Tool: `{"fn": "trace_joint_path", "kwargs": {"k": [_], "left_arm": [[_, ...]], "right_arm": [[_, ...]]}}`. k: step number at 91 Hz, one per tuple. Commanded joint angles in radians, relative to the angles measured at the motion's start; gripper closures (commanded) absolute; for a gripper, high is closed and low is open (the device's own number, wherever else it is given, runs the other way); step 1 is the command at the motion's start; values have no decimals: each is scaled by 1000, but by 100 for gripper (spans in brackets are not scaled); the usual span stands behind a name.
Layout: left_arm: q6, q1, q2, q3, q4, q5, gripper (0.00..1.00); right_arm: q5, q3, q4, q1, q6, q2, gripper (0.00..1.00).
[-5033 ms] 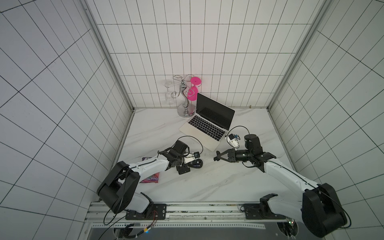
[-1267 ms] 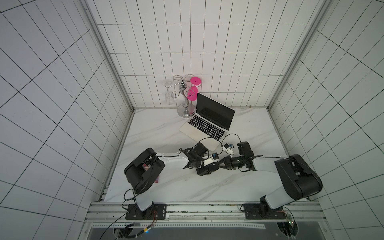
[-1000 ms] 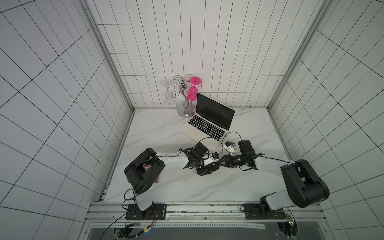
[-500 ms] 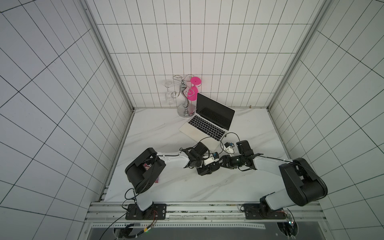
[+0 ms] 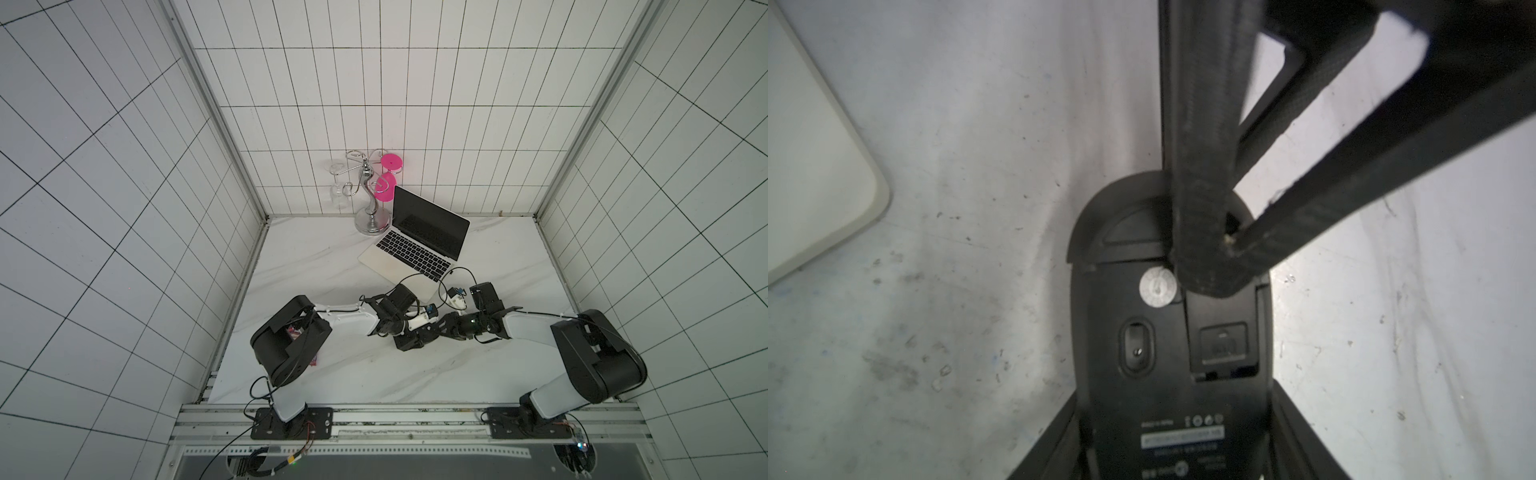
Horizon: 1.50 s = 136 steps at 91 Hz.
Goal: Insert the wireless mouse receiver into the laptop
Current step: Close the lid on the mouse.
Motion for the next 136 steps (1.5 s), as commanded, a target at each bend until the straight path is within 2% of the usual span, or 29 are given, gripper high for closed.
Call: {"fn": "trace_joint_path", "kwargs": {"k": [1, 32, 59, 73, 85, 92, 98, 108, 115, 122, 136], "left_arm": [[-20, -4, 49, -7, -69, 6, 76], [-24, -2, 53, -4, -71, 7, 76], [-26, -2, 59, 3, -79, 11, 76], [-28, -2, 64, 4, -79, 10, 76], [-29, -2, 67, 6, -79, 10, 76], [-29, -2, 68, 7, -82, 10, 77], [-29, -2, 69, 9, -82, 11, 77], [-29, -2, 71, 10, -84, 12, 78], [-29, -2, 72, 10, -85, 12, 78], [-29, -2, 73, 12, -86, 13, 78], [-29, -2, 75, 13, -87, 15, 80]], "right_arm": [[34, -15, -17, 9, -8, 0, 61], [37, -23, -16, 8, -5, -5, 63], [-36, -3, -26, 42, -29, 46, 60], [-6, -11, -51, 38, -29, -16, 54], [75, -39, -72, -3, 3, -130, 44], [128, -51, -95, -36, 16, -204, 43], [161, -50, -115, -42, 14, -250, 48], [133, -32, -102, -39, 21, -247, 66], [118, -16, -92, -27, 22, -215, 75], [105, -8, -69, -10, 24, -181, 80], [77, 0, -26, 19, 33, -98, 83]]}}
